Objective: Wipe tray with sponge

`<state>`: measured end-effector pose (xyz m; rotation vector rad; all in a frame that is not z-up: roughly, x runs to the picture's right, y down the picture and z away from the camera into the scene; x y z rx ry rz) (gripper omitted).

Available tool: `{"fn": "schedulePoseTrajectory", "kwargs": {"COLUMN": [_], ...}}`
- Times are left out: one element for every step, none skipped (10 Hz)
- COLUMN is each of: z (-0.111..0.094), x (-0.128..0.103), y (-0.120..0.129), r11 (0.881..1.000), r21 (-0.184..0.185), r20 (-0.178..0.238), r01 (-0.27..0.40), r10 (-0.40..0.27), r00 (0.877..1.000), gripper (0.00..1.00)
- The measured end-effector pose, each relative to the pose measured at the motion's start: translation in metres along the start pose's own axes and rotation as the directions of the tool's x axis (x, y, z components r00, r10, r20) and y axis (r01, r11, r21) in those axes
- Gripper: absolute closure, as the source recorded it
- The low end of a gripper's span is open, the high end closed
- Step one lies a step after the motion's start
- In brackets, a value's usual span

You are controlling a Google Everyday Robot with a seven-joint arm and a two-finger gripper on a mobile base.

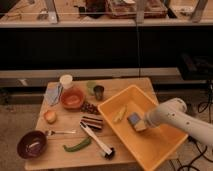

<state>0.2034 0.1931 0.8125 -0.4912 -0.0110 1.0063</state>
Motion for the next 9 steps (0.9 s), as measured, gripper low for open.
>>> {"fn": "schedulePoseTrajectory", "kwargs": {"z": [-0.001, -0.004, -0.007, -0.011, -0.014, -0.017, -0.021, -0.025, -0.028], "x": [0.002, 0.011, 0.020, 0.032, 0.040, 0.046, 0.056, 0.065, 0.067], "y": [0.021, 0.037, 0.047, 0.056, 0.056, 0.052, 0.042, 0.034, 0.028], "r11": [1.000, 0.998, 0.997, 0.996, 0.996, 0.997, 0.998, 0.999, 0.999], "r21": [-0.022, -0.039, -0.053, -0.064, -0.068, -0.067, -0.062, -0.050, -0.036], "r20": [0.006, 0.009, 0.008, 0.003, 0.001, -0.002, -0.004, -0.005, -0.003], "r01": [0.021, 0.040, 0.055, 0.064, 0.058, 0.048, 0.025, 0.005, -0.016], "r10": [-0.021, -0.040, -0.055, -0.064, -0.058, -0.048, -0.025, -0.005, 0.016], "r00": [1.000, 0.999, 0.998, 0.998, 0.998, 0.999, 1.000, 1.000, 1.000], "gripper": [1.00, 1.00, 1.00, 1.00, 1.00, 1.00, 1.00, 1.00, 1.00]}}
